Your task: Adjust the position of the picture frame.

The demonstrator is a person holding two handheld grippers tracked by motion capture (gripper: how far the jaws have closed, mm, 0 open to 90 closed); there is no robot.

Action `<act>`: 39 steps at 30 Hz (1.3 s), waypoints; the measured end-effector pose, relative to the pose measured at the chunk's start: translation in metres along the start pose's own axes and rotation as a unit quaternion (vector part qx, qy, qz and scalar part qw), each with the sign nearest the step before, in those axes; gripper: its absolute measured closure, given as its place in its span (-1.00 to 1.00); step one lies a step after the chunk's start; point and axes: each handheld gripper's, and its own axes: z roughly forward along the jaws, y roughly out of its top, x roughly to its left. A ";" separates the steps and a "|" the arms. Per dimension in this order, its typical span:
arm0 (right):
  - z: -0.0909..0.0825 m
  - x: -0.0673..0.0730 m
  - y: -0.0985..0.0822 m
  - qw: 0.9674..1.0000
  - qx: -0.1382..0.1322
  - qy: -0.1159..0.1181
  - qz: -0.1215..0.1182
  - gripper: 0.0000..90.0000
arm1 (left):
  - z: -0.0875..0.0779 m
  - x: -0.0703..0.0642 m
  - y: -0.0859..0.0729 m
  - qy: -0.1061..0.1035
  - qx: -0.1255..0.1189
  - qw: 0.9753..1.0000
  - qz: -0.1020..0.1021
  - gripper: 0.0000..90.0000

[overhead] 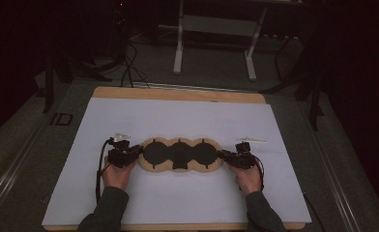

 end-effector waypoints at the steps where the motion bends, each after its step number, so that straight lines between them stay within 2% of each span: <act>1: 0.000 0.000 0.000 1.000 0.000 0.000 -0.001 0.65 | 0.000 0.000 0.000 -0.001 -0.001 1.000 0.000 0.77; 4: 0.000 0.000 0.000 1.000 0.001 0.000 -0.006 0.64 | 0.000 0.000 -0.001 0.000 -0.003 1.000 0.003 0.76; 8: 0.000 0.002 0.000 1.000 0.001 -0.006 -0.015 0.62 | -0.002 -0.004 -0.002 0.017 -0.010 1.000 0.020 0.64; 11: -0.002 0.004 0.000 0.999 0.001 -0.017 -0.030 0.53 | -0.006 -0.005 -0.003 0.026 -0.014 0.999 0.030 0.53; 15: -0.005 0.005 0.000 0.999 0.001 -0.025 -0.040 0.40 | -0.013 0.000 -0.007 0.029 -0.022 0.999 0.022 0.43; 18: -0.008 0.005 0.000 0.998 0.000 -0.033 -0.046 0.33 | -0.019 0.005 -0.009 0.024 -0.023 0.999 0.010 0.39; 23: -0.014 0.006 0.000 0.998 0.009 -0.029 -0.060 0.19 | -0.032 0.006 -0.008 0.011 -0.019 1.000 0.020 0.32; 29: -0.019 0.007 0.000 0.997 0.015 -0.028 -0.072 0.08 | -0.042 0.006 -0.009 0.001 -0.021 1.000 0.021 0.26; 37: -0.029 0.005 0.001 0.998 0.006 -0.021 -0.064 0.07 | -0.053 -0.003 -0.006 -0.013 -0.032 0.999 0.034 0.24; 39: -0.032 0.004 0.002 0.998 0.002 -0.023 -0.058 0.07 | -0.054 -0.004 -0.006 -0.022 -0.033 0.999 0.035 0.24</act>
